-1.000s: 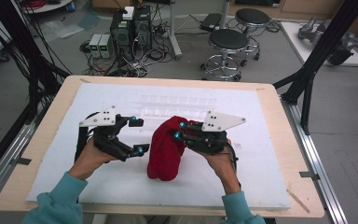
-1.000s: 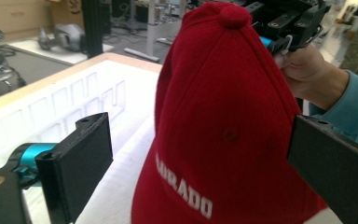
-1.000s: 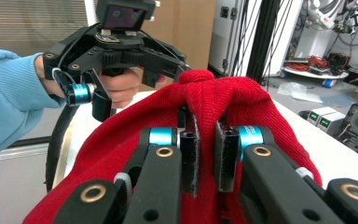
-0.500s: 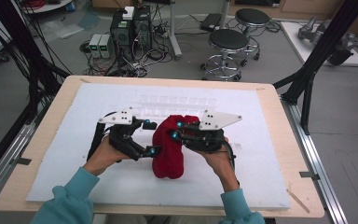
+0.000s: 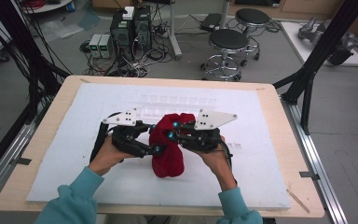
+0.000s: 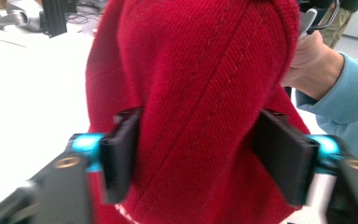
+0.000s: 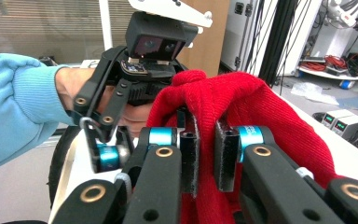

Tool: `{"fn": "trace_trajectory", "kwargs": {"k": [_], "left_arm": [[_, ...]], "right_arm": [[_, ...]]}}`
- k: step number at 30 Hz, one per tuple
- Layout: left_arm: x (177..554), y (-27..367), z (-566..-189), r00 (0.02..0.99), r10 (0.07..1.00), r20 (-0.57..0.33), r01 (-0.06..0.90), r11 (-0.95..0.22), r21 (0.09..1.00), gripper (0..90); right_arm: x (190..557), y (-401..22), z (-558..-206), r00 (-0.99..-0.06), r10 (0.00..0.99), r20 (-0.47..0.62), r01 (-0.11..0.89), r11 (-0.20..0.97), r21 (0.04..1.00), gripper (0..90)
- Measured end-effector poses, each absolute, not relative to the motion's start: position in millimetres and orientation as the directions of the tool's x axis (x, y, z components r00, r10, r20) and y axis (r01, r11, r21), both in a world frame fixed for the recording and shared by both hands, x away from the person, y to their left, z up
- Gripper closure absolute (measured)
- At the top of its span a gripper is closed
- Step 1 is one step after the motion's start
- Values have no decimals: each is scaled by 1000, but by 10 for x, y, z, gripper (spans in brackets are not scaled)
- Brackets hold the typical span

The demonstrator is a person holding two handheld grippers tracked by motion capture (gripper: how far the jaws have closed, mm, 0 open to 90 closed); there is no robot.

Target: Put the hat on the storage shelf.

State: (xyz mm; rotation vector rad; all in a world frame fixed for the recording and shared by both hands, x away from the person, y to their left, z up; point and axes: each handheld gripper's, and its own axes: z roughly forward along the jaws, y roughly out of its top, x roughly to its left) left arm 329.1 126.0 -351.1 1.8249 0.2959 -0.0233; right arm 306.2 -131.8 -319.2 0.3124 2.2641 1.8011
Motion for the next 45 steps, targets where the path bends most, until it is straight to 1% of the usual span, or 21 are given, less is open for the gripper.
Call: {"fn": "trace_trajectory", "kwargs": {"k": [5, 6, 7, 10, 11, 12, 14, 15, 16, 19, 20, 21, 22, 25, 26, 27, 28, 29, 30, 36, 45], "left_arm": [[3271, 1272, -3496, 963, 213, -163, 216, -259, 941, 538], [3266, 1276, -3492, 963, 217, -163, 218, -263, 940, 538], [3261, 1277, -3489, 961, 221, -167, 224, -264, 938, 584], [3249, 1276, -3479, 958, 228, -176, 237, -273, 932, 609], [3235, 1271, -3473, 956, 237, -171, 235, -274, 933, 656], [3225, 1272, -3468, 957, 242, -161, 227, -277, 934, 656], [3211, 1277, -3459, 957, 248, -150, 219, -279, 935, 713], [3206, 1279, -3458, 958, 247, -147, 216, -280, 935, 761], [3203, 1281, -3456, 958, 247, -148, 217, -280, 935, 761], [3197, 1291, -3449, 956, 254, -149, 219, -277, 936, 806], [3197, 1295, -3445, 956, 255, -148, 218, -276, 936, 817], [3195, 1299, -3442, 954, 264, -145, 218, -273, 937, 822], [3192, 1301, -3438, 953, 269, -142, 217, -272, 937, 822], [3189, 1316, -3430, 950, 282, -130, 209, -268, 940, 830], [3187, 1323, -3425, 948, 289, -130, 210, -266, 941, 830], [3189, 1331, -3422, 946, 298, -128, 211, -265, 941, 833], [3193, 1336, -3421, 943, 306, -128, 213, -263, 941, 833], [3199, 1344, -3422, 942, 313, -125, 214, -269, 939, 835], [3212, 1358, -3425, 935, 330, -129, 224, -270, 936, 836], [3246, 1419, -3405, 917, 372, -142, 239, -229, 944, 840], [3324, 1533, -3291, 876, 464, -134, 238, -173, 956, 840]], "right_arm": [[3056, -1313, -3191, -949, 312, -51, 23, 228, 973, 827], [3053, -1313, -3191, -947, 316, -51, 23, 229, 973, 824], [3051, -1313, -3191, -946, 319, -52, 24, 231, 973, 818], [3056, -1315, -3192, -943, 328, -54, 25, 234, 972, 810], [3062, -1319, -3196, -942, 332, -50, 31, 233, 972, 804], [3062, -1319, -3196, -942, 332, -50, 31, 233, 972, 804], [3060, -1322, -3198, -941, 334, -47, 35, 234, 972, 794], [3054, -1323, -3198, -939, 340, -50, 34, 236, 971, 786], [3054, -1323, -3198, -939, 340, -50, 34, 236, 971, 786], [3047, -1323, -3196, -935, 350, -56, 31, 238, 971, 747], [3041, -1324, -3194, -928, 368, -62, 30, 239, 971, 660], [3042, -1328, -3193, -923, 380, -64, 30, 237, 971, 630], [3042, -1328, -3193, -923, 380, -64, 30, 237, 971, 630], [3030, -1337, -3190, -902, 427, -64, 39, 227, 973, 410], [3030, -1337, -3190, -902, 427, -64, 39, 227, 973, 410], [3031, -1349, -3188, -893, 447, -50, 50, 210, 976, 298], [3031, -1349, -3188, -893, 447, -50, 50, 210, 976, 298], [3017, -1367, -3174, -886, 462, -40, 48, 179, 983, 241], [3003, -1377, -3164, -882, 469, -40, 45, 167, 985, 218], [2925, -1422, -3149, -868, 496, -29, 51, 148, 988, 175], [2775, -1437, -3239, -855, 519, -9, 71, 135, 988, 166]]}}
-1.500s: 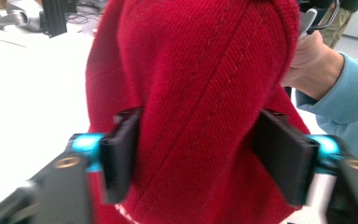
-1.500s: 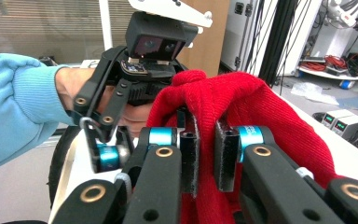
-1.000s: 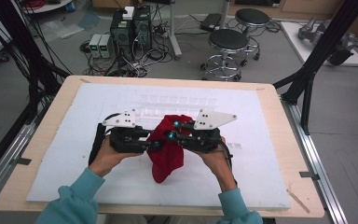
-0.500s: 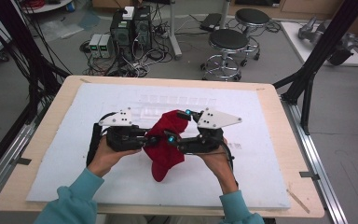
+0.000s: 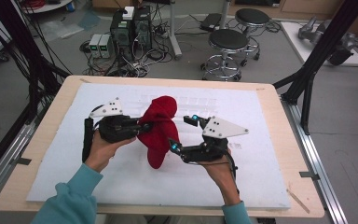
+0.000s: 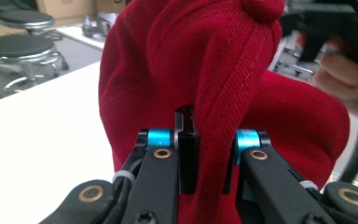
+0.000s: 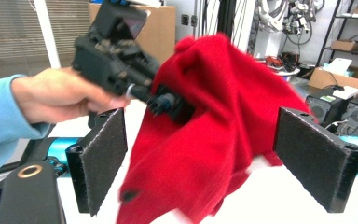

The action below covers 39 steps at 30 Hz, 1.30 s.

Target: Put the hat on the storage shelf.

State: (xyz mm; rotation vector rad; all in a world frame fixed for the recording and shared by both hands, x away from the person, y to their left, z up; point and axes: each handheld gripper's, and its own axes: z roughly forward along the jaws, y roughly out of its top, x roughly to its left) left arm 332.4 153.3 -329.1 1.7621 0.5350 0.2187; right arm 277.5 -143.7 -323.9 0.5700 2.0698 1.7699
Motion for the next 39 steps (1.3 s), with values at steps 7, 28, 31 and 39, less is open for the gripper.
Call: {"fn": "trace_trajectory", "kwargs": {"k": [7, 28, 31, 39], "left_arm": [[3389, 1533, -3134, 849, 514, -121, 227, -147, 963, 840], [3436, 1392, -2962, 828, 550, -109, 195, -100, 976, 841], [3442, 1386, -2964, 827, 551, -112, 196, -96, 976, 841], [3436, 1359, -2967, 832, 543, -111, 194, -98, 976, 841]], "right_arm": [[2719, -1419, -3331, -851, 524, 22, 104, 129, 986, 171], [2788, -1201, -3498, -830, 551, 89, 232, 196, 953, 568], [2807, -1185, -3507, -826, 556, 95, 244, 200, 949, 599], [2868, -1155, -3549, -805, 574, 152, 315, 195, 929, 777]]}}
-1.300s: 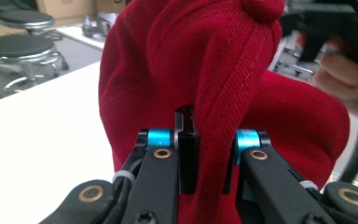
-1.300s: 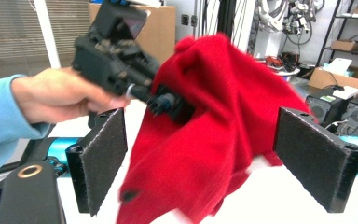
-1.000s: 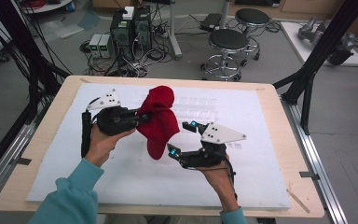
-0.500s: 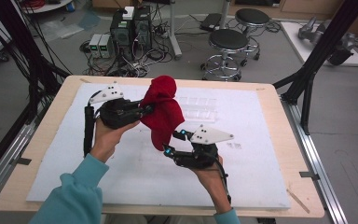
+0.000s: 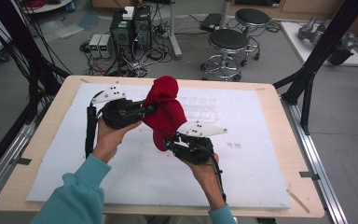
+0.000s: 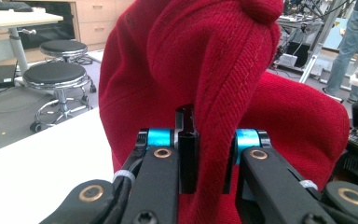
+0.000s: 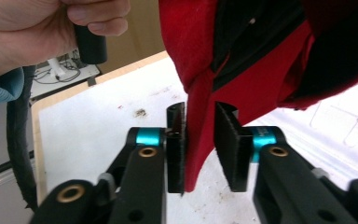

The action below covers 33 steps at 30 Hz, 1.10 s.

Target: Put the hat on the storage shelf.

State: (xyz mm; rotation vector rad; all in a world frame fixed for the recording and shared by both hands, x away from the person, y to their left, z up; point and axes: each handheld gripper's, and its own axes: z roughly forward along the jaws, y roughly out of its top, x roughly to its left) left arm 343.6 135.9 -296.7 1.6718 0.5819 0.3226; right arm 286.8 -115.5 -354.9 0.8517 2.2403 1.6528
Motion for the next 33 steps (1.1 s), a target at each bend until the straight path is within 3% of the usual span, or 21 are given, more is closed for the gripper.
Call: {"fn": "trace_trajectory", "kwargs": {"k": [3, 11, 16, 19, 20, 21, 22, 23, 24, 26, 33], "left_arm": [[3444, 1356, -2974, 834, 542, -108, 193, -104, 976, 841], [3457, 1360, -2984, 837, 537, -106, 195, -111, 974, 835], [3453, 1377, -2974, 839, 532, -112, 188, -91, 978, 777], [3453, 1383, -2968, 838, 533, -119, 185, -72, 980, 605], [3457, 1388, -2967, 839, 530, -126, 188, -64, 980, 605], [3465, 1386, -2969, 835, 532, -137, 198, -59, 978, 536], [3471, 1386, -2973, 829, 540, -146, 208, -56, 977, 453], [3476, 1386, -2977, 825, 545, -148, 212, -56, 976, 258], [3480, 1385, -2978, 816, 560, -146, 213, -56, 976, 258], [3482, 1404, -2975, 807, 572, -144, 212, -54, 976, 154], [3452, 1513, -2977, 813, 565, -140, 197, -41, 980, 87]], "right_arm": [[2869, -1133, -3558, -808, 566, 163, 328, 203, 923, 841], [2879, -1156, -3556, -808, 567, 162, 328, 205, 922, 852], [2864, -1170, -3544, -805, 571, 161, 325, 196, 925, 854], [2859, -1180, -3536, -808, 570, 149, 308, 193, 932, 854], [2859, -1180, -3536, -808, 570, 149, 308, 193, 932, 854], [2859, -1183, -3535, -807, 572, 148, 307, 193, 932, 854], [2863, -1190, -3534, -805, 574, 148, 307, 192, 932, 855], [2867, -1201, -3534, -802, 579, 148, 307, 188, 933, 854], [2867, -1201, -3534, -802, 579, 148, 307, 188, 933, 854], [2869, -1212, -3531, -802, 579, 146, 302, 183, 935, 854], [2883, -1270, -3520, -787, 600, 143, 298, 168, 940, 854]]}}
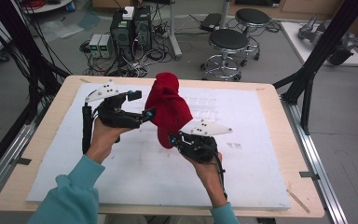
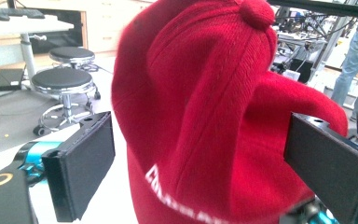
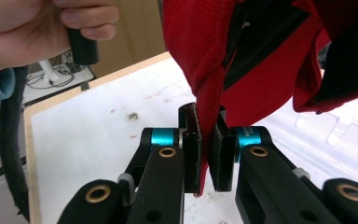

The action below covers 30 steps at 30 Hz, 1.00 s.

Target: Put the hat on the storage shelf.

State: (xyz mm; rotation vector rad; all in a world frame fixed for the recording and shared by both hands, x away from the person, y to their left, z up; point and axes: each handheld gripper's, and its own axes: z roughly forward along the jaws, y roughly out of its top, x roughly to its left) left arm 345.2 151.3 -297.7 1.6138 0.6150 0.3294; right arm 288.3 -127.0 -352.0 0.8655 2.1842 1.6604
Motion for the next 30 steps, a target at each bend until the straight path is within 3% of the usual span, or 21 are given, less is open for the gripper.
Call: {"fn": "trace_trajectory", "kwargs": {"k": [13, 22, 30], "left_arm": [[3296, 1920, -3338, 766, 639, -75, 191, -115, 975, 85], [3078, 2305, -3813, 705, 709, -27, 199, -160, 967, 89], [2922, 2566, -4122, 669, 742, -44, 233, -153, 960, 89]], "right_arm": [[3031, -1479, -3399, -740, 662, 115, 261, 125, 957, 854], [3247, -1561, -3387, -698, 710, 95, 237, 103, 966, 853], [3462, -1602, -3362, -679, 728, 94, 235, 95, 967, 853]]}}
